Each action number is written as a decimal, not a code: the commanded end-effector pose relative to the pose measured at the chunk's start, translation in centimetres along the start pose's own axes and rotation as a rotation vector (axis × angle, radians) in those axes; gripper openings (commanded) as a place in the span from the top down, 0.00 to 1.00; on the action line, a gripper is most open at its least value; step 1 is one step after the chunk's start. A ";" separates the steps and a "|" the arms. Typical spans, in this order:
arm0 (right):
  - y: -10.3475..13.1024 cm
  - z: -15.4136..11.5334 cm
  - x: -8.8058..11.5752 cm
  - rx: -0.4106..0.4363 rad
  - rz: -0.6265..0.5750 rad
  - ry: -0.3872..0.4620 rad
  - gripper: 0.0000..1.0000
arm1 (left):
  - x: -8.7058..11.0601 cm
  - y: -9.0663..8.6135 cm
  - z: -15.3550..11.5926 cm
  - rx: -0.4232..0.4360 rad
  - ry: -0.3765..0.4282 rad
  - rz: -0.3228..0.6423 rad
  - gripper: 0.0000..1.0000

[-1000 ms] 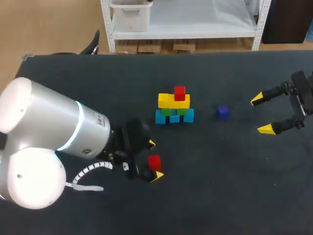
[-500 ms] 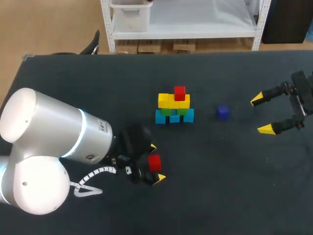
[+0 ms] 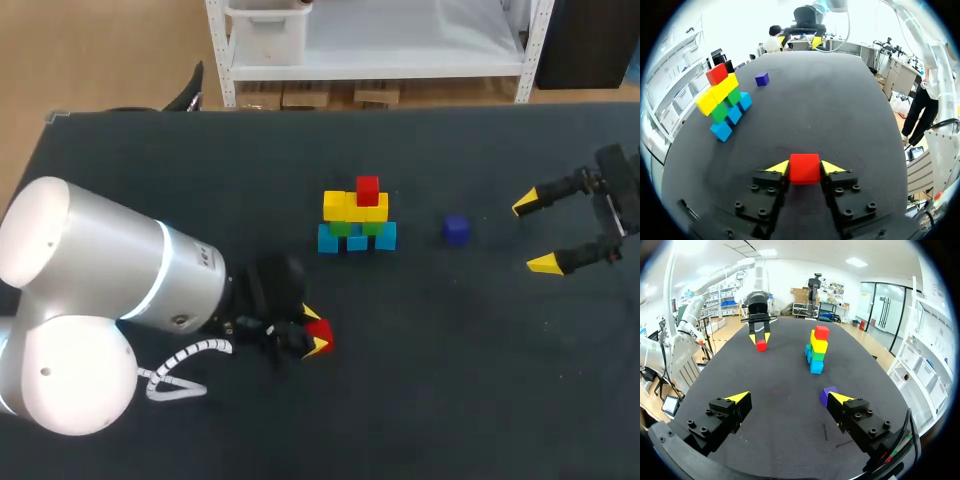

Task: Place the blue cubes, place green cubes on the blue cubes, place the yellow cubes on the green cubes, then place the red cubes on the yellow cubes, and place purple cube on the red cubes.

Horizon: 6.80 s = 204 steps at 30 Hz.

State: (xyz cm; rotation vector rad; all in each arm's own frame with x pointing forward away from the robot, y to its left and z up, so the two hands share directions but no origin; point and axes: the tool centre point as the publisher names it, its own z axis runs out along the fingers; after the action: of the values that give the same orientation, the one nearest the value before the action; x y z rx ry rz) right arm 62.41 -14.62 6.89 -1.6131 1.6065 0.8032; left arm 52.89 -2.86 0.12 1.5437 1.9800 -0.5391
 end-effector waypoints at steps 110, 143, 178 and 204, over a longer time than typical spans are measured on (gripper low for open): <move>-0.1 0.1 0.0 0.000 0.000 -0.002 0.00 | -12.1 18.0 -1.6 0.351 -0.094 0.315 1.00; -0.1 0.1 0.0 0.000 0.000 -0.002 0.00 | -11.6 16.9 -1.1 0.335 -0.092 0.282 1.00; -0.1 0.1 0.0 0.000 0.000 -0.002 0.00 | -11.5 17.1 -0.7 0.342 -0.091 0.286 0.91; -0.1 0.1 0.0 0.000 0.000 -0.002 0.00 | -11.4 17.4 -0.7 0.335 -0.103 0.269 0.00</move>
State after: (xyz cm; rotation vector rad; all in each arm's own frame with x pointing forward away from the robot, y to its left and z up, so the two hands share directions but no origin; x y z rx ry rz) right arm 62.42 -14.63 6.89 -1.6130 1.6063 0.8039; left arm 71.64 -6.61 8.65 1.9105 1.6279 -0.8507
